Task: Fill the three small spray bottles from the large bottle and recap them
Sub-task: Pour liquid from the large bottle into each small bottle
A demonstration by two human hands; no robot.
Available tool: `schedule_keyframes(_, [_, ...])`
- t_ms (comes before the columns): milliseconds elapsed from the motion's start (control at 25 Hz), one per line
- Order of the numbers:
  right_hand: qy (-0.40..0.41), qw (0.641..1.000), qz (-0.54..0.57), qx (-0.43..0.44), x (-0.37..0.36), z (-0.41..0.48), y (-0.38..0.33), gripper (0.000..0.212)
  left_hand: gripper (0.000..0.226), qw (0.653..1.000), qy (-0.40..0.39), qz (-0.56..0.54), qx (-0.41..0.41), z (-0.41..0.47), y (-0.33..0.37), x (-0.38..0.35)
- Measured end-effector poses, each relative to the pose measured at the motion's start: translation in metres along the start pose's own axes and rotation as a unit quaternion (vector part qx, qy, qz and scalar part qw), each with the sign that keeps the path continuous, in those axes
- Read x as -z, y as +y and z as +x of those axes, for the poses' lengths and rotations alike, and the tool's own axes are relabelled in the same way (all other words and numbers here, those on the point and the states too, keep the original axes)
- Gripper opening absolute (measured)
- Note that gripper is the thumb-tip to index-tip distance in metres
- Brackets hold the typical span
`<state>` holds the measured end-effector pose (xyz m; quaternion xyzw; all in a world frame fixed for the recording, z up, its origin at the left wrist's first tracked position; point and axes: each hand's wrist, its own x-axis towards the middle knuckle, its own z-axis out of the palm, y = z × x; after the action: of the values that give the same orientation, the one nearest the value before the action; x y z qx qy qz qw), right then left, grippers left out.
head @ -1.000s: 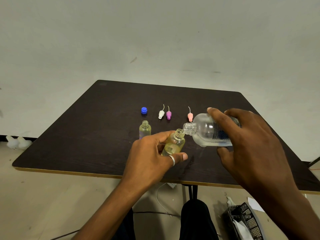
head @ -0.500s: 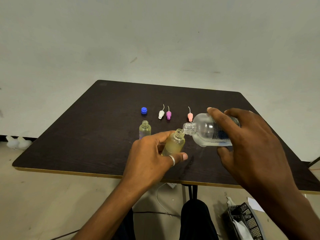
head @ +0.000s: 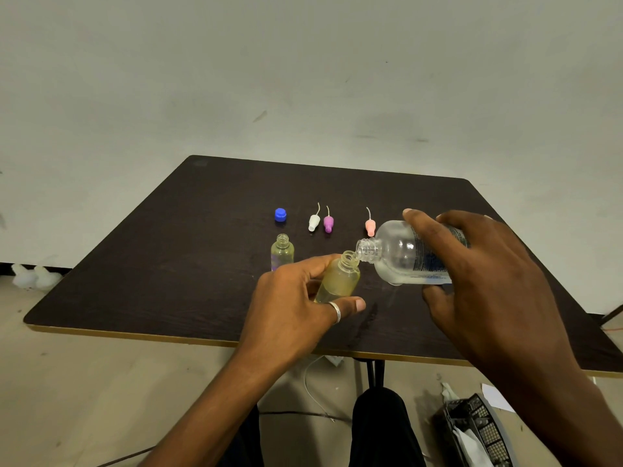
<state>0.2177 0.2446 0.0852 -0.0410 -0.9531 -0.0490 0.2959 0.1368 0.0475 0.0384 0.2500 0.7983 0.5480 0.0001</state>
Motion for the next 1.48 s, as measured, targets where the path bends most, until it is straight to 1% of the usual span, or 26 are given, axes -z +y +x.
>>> schedule_keyframes(200, [0.001, 1.000, -0.001, 0.001, 0.0002, 0.0008, -0.0007, 0.090, 0.044, 1.000, -0.004, 0.009, 0.001, 0.0003, 0.0000, 0.0002])
schedule_keyframes(520, [0.003, 1.000, -0.002, 0.002, 0.0003, 0.0008, -0.0010, 0.090, 0.048, 1.000, -0.003, 0.002, -0.002, 0.0005, -0.0019, -0.0004])
schedule_keyframes(720, [0.004, 1.000, -0.003, 0.004, 0.0004, 0.0012, -0.0011, 0.091, 0.044, 1.000, -0.012, 0.014, 0.002, 0.0019, -0.0018, -0.0002])
schedule_keyframes(920, [0.003, 1.000, 0.000, 0.002, 0.0010, 0.0009, -0.0015, 0.091, 0.049, 1.000, -0.007, 0.014, -0.001, 0.0009, -0.0030, -0.0007])
schedule_keyframes(1320, [0.005, 1.000, 0.001, 0.005, 0.0002, 0.0009, -0.0002, 0.089, 0.042, 1.000, -0.010, 0.025, -0.001, 0.0011, -0.0019, 0.0002])
schedule_keyframes(1480, [0.006, 1.000, -0.001, 0.004, 0.0003, 0.0010, -0.0001, 0.089, 0.049, 1.000, -0.006, 0.024, -0.004, 0.0012, -0.0030, -0.0003])
